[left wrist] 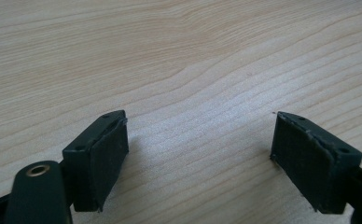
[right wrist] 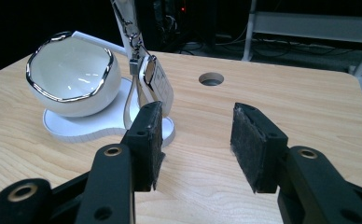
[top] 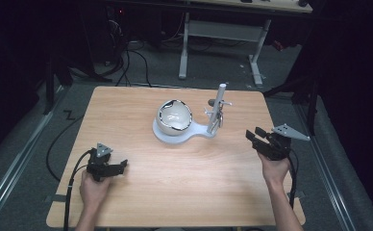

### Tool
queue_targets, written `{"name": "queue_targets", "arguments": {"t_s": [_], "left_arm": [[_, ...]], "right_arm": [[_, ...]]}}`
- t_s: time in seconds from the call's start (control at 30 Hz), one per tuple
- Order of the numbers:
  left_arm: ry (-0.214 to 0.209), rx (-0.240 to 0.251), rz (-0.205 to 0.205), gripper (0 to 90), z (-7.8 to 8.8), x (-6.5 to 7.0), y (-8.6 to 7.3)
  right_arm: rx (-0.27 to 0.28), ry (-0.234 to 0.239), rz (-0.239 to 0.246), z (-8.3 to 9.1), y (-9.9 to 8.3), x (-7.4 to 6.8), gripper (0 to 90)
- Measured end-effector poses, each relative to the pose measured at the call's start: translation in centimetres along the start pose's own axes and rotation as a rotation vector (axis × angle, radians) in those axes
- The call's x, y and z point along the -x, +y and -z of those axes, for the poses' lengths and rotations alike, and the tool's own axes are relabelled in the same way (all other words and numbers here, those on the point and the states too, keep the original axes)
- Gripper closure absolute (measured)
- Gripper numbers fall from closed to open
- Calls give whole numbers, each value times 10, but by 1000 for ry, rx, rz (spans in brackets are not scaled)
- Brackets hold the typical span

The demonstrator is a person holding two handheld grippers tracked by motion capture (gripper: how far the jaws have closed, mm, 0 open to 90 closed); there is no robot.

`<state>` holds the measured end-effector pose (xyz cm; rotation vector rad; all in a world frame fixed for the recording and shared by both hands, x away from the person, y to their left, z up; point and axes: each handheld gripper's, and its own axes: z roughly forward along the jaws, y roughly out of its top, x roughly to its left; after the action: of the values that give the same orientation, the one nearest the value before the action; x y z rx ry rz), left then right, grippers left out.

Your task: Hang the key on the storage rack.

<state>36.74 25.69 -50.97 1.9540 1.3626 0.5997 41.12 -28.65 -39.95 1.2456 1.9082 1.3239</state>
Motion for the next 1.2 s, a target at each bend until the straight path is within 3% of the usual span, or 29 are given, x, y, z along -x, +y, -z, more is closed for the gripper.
{"name": "queue_targets", "arguments": {"t_s": [0.67,1.2], "left_arm": [[0,0,0,192,0,0,0],[0,0,0,191,0,0,0]], "right_arm": [[-36,-18,-47,3,-37,9,528],[-119,-50,-53,-9,-64,8,514]]}}
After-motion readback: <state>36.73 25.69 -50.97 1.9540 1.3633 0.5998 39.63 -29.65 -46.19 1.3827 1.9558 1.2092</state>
